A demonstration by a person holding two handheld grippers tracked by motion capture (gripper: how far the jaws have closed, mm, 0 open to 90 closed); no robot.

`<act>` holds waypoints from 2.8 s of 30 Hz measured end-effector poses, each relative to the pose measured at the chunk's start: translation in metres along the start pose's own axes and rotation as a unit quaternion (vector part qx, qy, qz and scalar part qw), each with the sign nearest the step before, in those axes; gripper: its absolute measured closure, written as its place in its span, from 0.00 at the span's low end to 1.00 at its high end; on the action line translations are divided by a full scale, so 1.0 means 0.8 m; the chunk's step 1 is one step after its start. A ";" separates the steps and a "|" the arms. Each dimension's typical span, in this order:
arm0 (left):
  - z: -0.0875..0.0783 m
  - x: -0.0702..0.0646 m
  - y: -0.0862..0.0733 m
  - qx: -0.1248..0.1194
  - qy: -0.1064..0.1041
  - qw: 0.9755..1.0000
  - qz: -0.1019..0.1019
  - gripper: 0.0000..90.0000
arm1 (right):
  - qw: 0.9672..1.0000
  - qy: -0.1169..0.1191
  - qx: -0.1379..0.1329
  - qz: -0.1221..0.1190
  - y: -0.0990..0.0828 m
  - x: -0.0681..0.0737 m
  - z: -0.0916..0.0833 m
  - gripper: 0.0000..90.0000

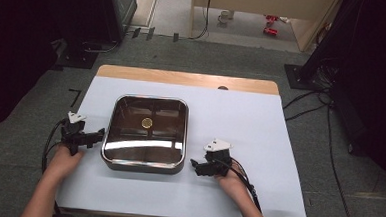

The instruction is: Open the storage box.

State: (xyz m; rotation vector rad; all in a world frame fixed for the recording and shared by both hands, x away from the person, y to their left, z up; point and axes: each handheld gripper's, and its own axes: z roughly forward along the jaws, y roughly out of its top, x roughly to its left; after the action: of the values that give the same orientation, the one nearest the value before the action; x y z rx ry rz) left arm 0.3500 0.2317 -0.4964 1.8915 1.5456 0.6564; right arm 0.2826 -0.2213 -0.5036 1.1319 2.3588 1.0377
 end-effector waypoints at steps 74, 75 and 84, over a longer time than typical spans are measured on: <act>0.000 0.000 0.000 -0.001 0.000 1.000 0.000 0.13 | 0.998 0.055 -0.001 0.017 0.073 0.001 -0.066 0.31; 0.000 0.000 0.000 -0.001 0.000 1.000 0.000 0.13 | 0.998 0.055 0.002 0.014 0.076 0.002 -0.066 0.31; 0.000 0.000 0.000 -0.001 0.000 1.000 0.000 0.13 | 0.998 0.059 -0.004 -0.006 0.104 0.008 -0.073 0.31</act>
State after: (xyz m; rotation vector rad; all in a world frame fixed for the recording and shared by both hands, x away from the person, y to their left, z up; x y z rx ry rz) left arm 0.3501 0.2315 -0.4965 1.8896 1.5454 0.6584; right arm 0.2909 -0.2086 -0.4027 1.0799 2.4466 1.1390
